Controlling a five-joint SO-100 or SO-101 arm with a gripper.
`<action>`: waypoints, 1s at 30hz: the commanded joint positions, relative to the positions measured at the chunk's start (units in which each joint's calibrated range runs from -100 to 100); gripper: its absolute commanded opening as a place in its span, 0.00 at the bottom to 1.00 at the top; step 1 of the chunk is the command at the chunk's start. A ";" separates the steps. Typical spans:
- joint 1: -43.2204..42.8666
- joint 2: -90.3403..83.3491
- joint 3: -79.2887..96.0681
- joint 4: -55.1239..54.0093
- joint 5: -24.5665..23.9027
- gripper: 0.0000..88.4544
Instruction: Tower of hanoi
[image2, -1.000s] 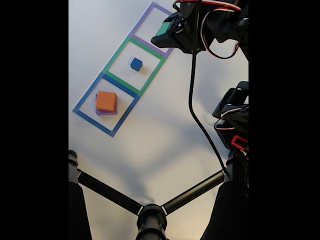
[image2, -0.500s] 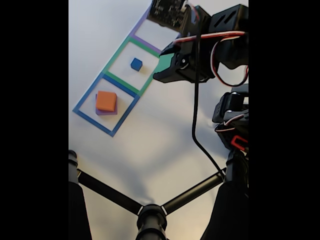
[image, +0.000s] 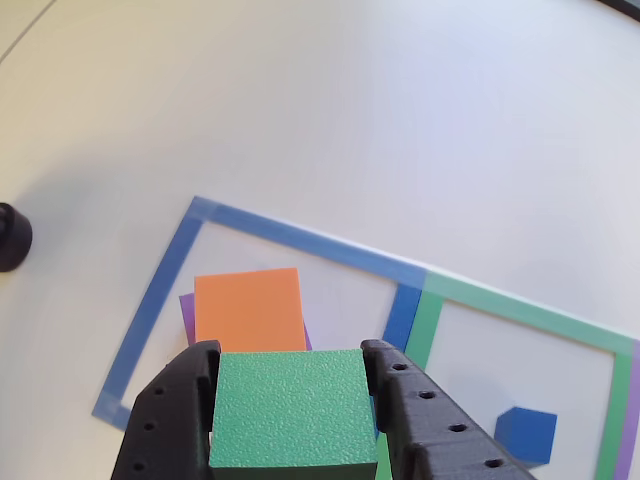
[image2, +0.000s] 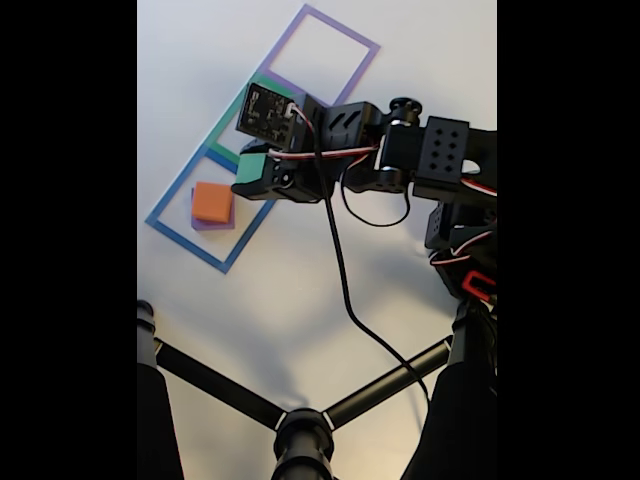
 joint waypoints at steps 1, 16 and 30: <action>-0.27 3.64 4.44 -16.47 0.75 0.09; -2.10 24.64 6.35 -43.99 0.75 0.09; -4.39 34.25 2.08 -52.90 0.75 0.09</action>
